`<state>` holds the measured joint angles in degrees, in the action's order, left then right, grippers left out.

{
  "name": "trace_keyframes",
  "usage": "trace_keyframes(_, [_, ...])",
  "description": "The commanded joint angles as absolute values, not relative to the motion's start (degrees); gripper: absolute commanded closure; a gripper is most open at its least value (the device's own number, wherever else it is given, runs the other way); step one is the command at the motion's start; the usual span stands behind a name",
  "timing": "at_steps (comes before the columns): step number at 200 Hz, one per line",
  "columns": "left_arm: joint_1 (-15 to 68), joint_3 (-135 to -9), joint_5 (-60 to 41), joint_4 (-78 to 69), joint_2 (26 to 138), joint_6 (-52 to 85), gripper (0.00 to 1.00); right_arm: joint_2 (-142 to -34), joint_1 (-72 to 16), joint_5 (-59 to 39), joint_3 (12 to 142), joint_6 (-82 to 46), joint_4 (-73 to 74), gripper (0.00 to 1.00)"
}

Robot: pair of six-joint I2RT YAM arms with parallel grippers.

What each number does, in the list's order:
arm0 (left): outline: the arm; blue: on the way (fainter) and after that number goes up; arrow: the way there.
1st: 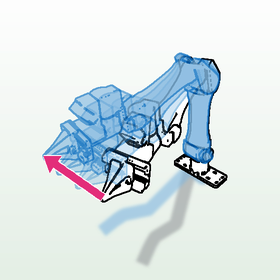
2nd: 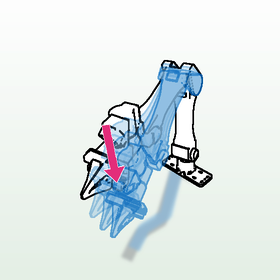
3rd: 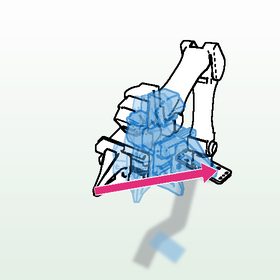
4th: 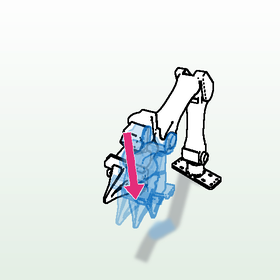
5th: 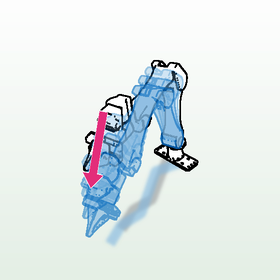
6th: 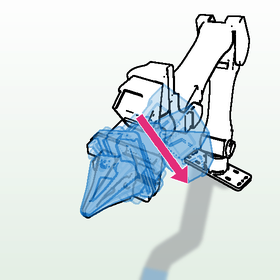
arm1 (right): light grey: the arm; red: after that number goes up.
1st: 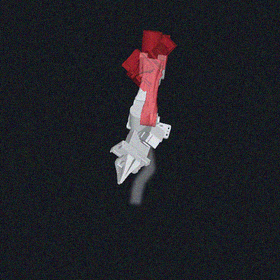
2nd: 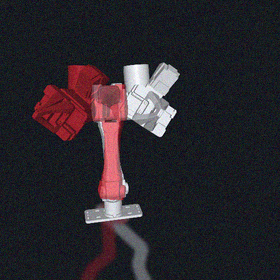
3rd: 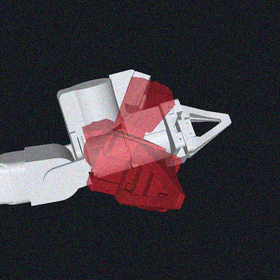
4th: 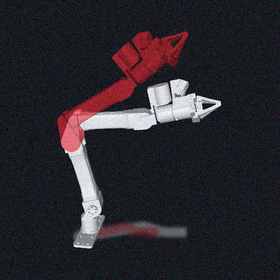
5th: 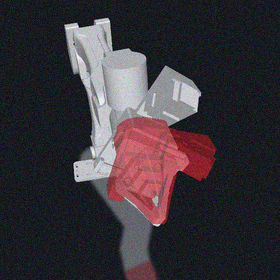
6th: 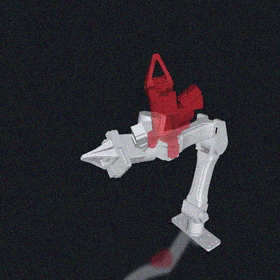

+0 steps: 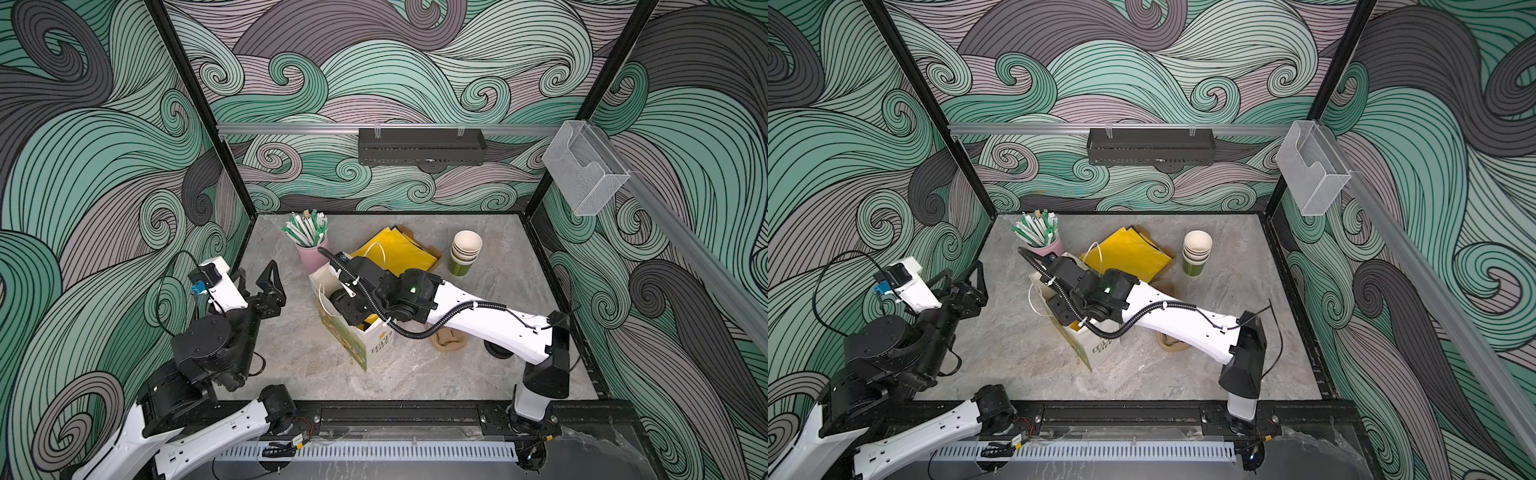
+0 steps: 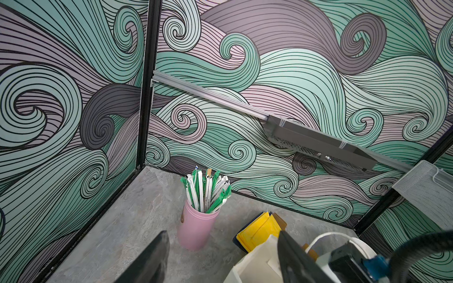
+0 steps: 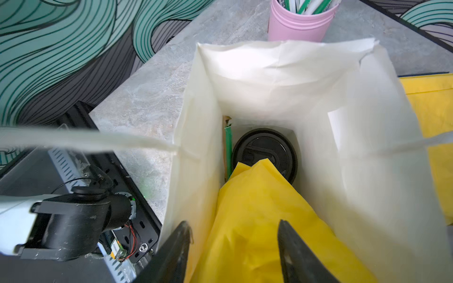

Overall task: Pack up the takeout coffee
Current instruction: 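Lower the napkin into the white bag with the right gripper while the left withdraws, then release the napkin in the bag and move the right gripper to the napkin tray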

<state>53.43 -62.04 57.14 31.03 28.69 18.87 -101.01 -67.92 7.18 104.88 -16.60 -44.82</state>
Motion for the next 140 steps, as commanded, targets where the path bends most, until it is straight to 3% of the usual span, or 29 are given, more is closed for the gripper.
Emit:
trace_keyframes(1, [53.6,-61.6,54.2,25.6,30.1,13.1,0.28,-93.0,-68.1,1.6,101.5,-9.4,-40.2,0.36])
trace_keyframes(37, [53.5,-62.6,47.1,18.3,32.4,1.5,0.26,-81.6,-67.3,-2.8,94.9,0.9,-35.0,0.35])
trace_keyframes(57, [53.5,-64.5,44.0,17.3,34.4,-2.3,0.26,-77.5,-67.2,0.4,95.9,3.1,-33.1,0.36])
trace_keyframes(76, [53.5,-67.2,42.7,17.2,37.4,-4.1,0.26,-75.0,-66.5,9.3,97.7,2.7,-34.2,0.36])
trace_keyframes(105, [53.5,-69.9,41.7,14.6,41.5,-6.7,0.26,-75.2,-59.1,27.5,104.3,-14.0,-46.9,0.38])
trace_keyframes(140, [53.6,-71.8,42.0,11.4,46.1,-6.6,0.26,-75.7,-47.2,25.9,100.2,-29.1,-51.9,0.42])
